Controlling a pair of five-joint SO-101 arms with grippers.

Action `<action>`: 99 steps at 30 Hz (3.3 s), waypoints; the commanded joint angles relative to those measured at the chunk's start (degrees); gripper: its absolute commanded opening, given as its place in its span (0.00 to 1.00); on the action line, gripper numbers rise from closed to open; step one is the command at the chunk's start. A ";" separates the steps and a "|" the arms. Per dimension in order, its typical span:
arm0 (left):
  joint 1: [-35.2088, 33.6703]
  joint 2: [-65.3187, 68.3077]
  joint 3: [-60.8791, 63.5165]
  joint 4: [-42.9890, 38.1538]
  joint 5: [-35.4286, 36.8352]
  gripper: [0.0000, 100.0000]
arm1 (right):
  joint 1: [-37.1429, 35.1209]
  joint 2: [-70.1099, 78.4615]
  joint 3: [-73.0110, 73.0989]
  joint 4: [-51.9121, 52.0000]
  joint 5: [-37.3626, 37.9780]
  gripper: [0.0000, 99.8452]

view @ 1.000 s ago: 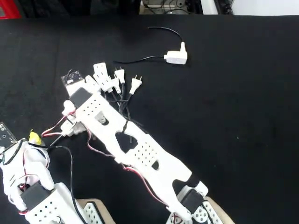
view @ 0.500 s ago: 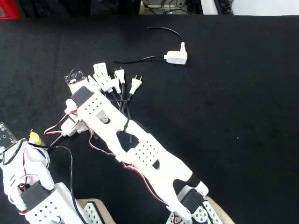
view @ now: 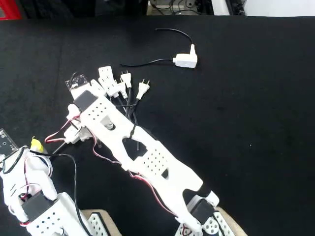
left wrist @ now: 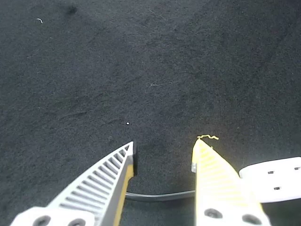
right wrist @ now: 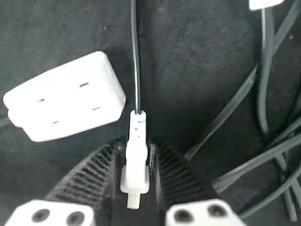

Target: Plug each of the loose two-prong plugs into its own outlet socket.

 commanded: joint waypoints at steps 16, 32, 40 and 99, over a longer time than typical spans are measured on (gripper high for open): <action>0.22 -0.44 -0.22 -1.32 -0.09 0.21 | -1.49 -22.46 16.84 1.67 0.88 0.01; 0.22 -0.44 -0.22 -1.32 -0.09 0.21 | -2.46 -62.02 61.58 -16.44 5.54 0.01; 0.22 -0.44 -0.31 -1.32 0.00 0.21 | -10.29 -80.84 93.93 -44.84 17.76 0.01; 40.48 -0.53 -23.87 4.22 10.90 0.21 | -5.98 -111.87 144.13 -114.90 24.09 0.01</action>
